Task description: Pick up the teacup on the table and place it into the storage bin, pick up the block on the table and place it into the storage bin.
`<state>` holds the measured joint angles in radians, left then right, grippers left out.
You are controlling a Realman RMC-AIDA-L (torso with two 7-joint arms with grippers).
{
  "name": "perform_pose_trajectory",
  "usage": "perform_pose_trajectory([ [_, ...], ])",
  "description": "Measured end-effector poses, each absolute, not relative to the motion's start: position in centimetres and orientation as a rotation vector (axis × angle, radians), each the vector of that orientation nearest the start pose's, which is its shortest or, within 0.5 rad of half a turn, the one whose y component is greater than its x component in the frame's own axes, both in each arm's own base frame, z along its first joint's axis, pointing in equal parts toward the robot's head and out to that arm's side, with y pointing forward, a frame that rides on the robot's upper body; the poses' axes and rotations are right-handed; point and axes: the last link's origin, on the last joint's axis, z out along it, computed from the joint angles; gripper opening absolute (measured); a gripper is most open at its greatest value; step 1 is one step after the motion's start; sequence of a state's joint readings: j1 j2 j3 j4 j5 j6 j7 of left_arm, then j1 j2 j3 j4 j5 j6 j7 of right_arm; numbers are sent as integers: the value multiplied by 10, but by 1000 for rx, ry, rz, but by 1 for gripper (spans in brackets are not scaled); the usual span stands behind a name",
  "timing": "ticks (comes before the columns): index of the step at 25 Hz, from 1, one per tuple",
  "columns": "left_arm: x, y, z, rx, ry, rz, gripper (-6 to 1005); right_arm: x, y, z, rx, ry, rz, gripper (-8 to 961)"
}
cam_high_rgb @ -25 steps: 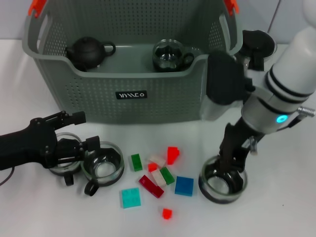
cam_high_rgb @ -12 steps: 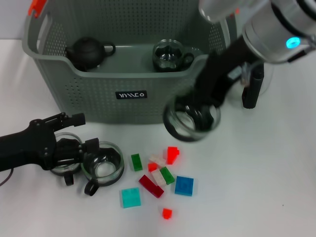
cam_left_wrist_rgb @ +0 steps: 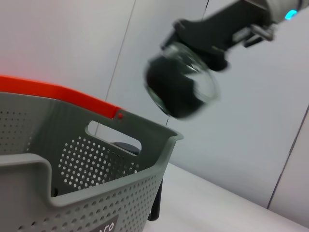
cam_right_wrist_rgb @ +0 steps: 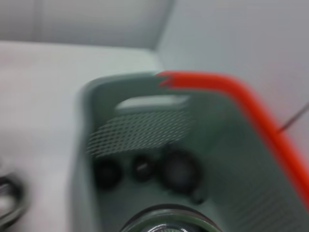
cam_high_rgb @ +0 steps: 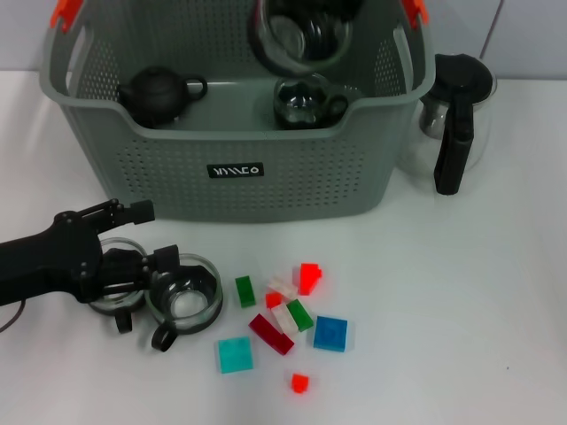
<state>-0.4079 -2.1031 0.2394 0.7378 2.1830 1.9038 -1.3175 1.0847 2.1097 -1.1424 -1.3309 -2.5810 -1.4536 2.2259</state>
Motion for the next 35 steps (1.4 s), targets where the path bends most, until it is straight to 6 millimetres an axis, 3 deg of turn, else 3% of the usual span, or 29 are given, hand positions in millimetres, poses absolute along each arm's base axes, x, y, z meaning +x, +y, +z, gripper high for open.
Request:
perform_pose_trajectory([
  [8,-304,260,41,-2576,-733,-931,904,14,468,14,-2563,187,-94,49],
  [12,-305,259,41,-2571,-740,-927,905,27,478,8,-2569,278,-134,49],
  [22,-306,259,38,-2572,-714,-921,905,51,481,3,-2583,434,-206,50],
  [35,-308,261,36,-2560,-722,-918,905,58,476,-38,-2631,361,-284,50],
])
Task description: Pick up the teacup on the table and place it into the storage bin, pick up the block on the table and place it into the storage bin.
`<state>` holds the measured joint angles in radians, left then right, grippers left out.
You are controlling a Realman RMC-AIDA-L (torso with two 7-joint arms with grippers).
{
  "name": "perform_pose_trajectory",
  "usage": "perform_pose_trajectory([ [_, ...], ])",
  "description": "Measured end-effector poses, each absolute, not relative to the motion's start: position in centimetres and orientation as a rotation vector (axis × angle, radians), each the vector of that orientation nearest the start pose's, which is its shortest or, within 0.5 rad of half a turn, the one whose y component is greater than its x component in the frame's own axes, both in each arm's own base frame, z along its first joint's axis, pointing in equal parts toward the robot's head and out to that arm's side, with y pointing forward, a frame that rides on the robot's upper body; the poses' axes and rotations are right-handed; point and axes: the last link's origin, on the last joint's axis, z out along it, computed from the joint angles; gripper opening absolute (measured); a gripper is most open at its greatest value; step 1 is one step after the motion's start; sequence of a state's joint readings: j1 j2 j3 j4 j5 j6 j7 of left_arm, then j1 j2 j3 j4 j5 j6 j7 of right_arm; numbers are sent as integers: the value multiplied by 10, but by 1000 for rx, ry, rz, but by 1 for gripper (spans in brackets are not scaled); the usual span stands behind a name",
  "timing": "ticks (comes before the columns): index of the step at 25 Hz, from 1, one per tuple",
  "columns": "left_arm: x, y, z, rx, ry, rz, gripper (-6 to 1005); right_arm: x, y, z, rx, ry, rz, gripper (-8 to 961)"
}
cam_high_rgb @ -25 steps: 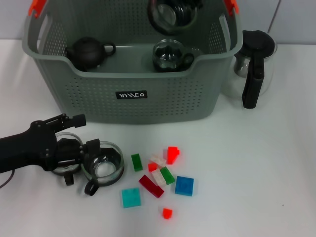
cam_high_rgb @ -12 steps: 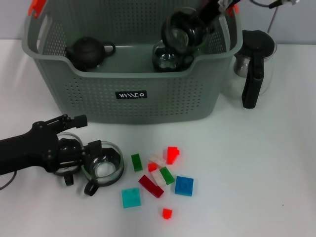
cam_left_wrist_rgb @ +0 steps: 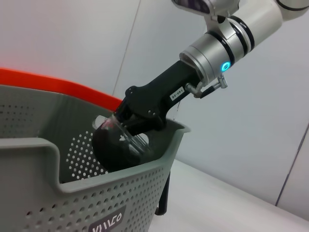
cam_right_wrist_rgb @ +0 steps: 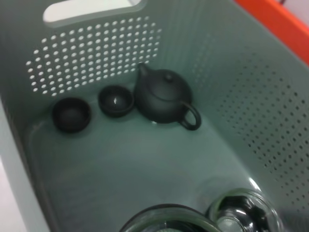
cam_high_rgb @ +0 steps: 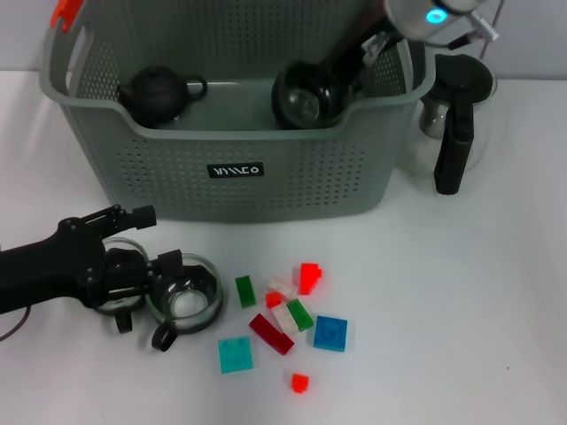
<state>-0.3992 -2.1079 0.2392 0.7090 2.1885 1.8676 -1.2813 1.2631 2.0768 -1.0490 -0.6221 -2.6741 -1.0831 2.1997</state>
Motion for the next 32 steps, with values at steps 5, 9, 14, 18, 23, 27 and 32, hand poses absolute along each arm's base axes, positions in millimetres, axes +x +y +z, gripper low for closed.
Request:
perform_pose_trajectory([
  [5,-309,260,35,-2556,-727,-915,905,60,476,-44,-2628,341,-298,50],
  [9,-309,259,35,-2553,-731,-913,905,61,477,-45,-2618,333,-299,50],
  [14,-309,260,33,-2551,-737,-917,904,66,479,-47,-2611,320,-308,49],
  [18,-309,261,33,-2550,-735,-919,904,68,480,-51,-2600,297,-318,49],
  [23,-309,262,33,-2545,-735,-917,904,69,482,-53,-2584,283,-320,49],
  [27,-310,264,31,-2540,-743,-915,904,72,483,-55,-2577,272,-324,50],
  [32,-309,264,32,-2540,-743,-915,905,73,481,-60,-2576,247,-340,50],
])
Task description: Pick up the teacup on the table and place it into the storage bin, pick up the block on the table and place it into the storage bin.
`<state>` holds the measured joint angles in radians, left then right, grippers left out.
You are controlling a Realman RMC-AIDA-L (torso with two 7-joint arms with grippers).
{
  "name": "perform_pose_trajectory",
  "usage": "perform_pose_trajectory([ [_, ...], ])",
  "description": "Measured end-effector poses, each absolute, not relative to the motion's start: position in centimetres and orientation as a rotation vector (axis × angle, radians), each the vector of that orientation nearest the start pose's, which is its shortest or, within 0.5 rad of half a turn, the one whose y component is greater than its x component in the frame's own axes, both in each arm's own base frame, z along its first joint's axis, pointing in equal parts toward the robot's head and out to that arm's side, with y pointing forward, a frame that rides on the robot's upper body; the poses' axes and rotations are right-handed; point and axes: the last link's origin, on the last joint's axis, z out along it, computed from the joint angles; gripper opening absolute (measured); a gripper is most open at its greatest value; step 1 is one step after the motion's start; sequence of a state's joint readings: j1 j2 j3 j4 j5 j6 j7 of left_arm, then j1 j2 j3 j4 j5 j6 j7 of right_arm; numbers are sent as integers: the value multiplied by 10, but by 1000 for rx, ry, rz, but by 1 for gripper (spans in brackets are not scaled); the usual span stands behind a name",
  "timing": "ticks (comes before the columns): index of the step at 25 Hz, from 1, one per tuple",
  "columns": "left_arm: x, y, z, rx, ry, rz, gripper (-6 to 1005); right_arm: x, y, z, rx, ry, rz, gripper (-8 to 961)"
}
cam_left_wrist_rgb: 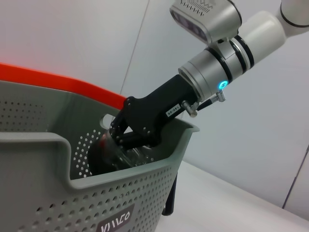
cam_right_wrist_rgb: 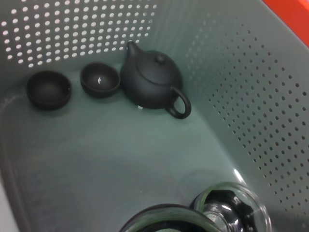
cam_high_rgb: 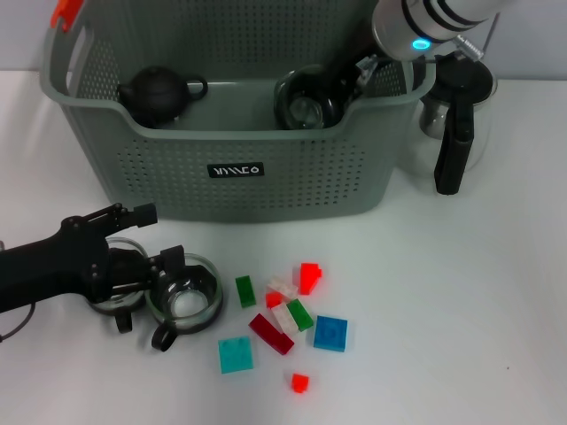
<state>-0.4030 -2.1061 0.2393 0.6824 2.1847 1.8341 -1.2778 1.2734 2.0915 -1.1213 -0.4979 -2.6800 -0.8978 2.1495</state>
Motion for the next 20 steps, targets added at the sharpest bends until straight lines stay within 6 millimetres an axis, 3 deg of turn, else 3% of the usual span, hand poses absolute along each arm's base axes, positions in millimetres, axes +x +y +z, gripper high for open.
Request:
perform_pose_trajectory([
  [20,-310,264,32,-2538,-743,-913,904,75,480,-64,-2575,236,-363,50],
])
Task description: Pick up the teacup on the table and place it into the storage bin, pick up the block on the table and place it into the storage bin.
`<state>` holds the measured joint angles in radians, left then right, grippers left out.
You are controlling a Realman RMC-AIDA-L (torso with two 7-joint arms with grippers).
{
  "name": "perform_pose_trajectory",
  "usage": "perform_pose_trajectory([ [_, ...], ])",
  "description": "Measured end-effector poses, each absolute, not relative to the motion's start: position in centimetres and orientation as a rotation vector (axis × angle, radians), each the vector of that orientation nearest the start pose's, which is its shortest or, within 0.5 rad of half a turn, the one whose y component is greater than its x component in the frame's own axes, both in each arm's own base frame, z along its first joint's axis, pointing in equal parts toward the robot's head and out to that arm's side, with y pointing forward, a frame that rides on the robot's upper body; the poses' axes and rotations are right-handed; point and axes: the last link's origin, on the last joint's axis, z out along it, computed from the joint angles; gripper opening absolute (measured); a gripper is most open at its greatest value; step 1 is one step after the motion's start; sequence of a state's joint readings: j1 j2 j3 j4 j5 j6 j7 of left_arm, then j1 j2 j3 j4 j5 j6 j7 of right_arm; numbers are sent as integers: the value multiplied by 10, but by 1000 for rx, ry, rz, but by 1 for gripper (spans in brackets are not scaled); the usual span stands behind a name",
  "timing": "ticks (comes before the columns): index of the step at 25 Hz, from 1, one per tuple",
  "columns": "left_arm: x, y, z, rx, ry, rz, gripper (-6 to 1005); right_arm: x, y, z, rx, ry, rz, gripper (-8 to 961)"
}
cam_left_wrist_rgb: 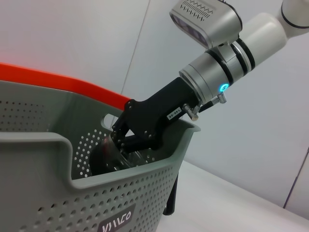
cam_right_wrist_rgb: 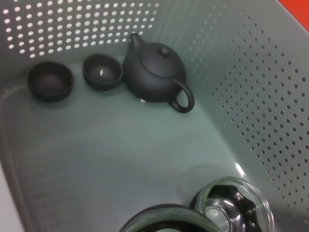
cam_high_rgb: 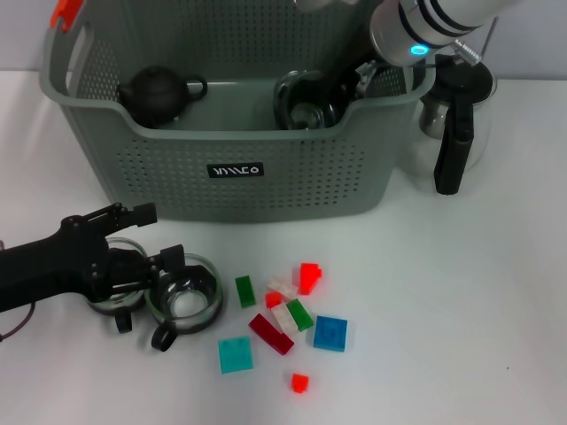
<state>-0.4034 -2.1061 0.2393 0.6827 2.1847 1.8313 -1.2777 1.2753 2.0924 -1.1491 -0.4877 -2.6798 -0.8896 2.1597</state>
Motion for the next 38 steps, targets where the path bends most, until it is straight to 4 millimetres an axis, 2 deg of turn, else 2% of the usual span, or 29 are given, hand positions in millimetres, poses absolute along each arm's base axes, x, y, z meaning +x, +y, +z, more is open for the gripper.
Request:
perform_pose_trajectory([
  [16,-310,265,32,-2537,-744,-909,904,72,480,-62,-2574,241,-363,50],
  [30,-310,266,33,-2533,-744,-911,905,67,480,-60,-2576,222,-362,309],
  [36,-310,265,34,-2527,-747,-921,905,55,483,-46,-2558,210,-293,349],
  [38,-310,265,36,-2522,-747,-924,905,45,485,-32,-2535,211,-208,362],
])
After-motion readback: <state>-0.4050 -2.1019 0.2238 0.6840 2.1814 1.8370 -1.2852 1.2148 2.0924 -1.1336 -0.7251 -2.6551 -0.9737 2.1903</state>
